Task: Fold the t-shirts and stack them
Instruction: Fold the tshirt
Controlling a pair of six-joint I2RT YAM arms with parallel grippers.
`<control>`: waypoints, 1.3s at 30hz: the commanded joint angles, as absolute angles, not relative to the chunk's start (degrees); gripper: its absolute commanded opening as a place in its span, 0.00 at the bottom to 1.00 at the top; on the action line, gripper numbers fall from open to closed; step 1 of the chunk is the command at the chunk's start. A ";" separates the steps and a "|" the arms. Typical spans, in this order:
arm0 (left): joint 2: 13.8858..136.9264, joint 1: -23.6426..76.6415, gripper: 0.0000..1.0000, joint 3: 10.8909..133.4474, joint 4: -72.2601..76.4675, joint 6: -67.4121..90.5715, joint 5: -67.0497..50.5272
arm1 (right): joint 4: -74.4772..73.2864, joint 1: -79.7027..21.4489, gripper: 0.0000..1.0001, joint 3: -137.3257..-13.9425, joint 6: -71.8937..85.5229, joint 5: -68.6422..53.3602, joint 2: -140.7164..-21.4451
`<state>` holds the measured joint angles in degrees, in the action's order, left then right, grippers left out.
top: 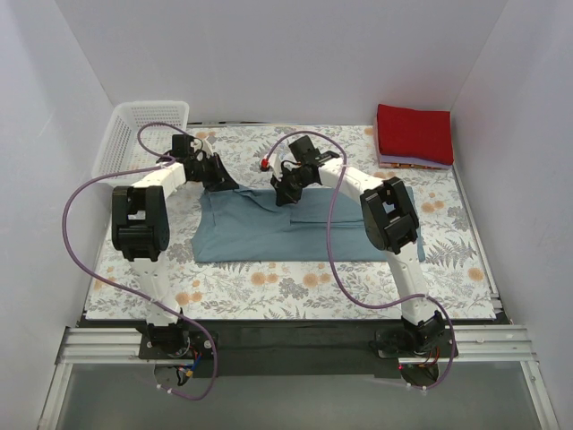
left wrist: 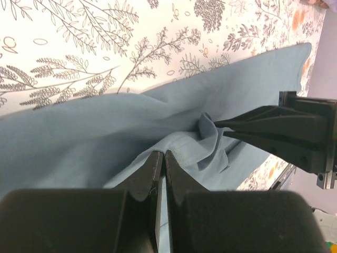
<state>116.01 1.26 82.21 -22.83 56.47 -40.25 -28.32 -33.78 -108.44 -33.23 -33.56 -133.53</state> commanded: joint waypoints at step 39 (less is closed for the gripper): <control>106.79 3.16 0.14 62.67 -12.74 63.99 -38.58 | -27.51 -30.59 0.01 -107.40 -19.16 -29.62 -134.38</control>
<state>110.80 2.96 62.59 -14.50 63.94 -39.38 -28.12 -31.51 -106.19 -21.17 -27.83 -133.12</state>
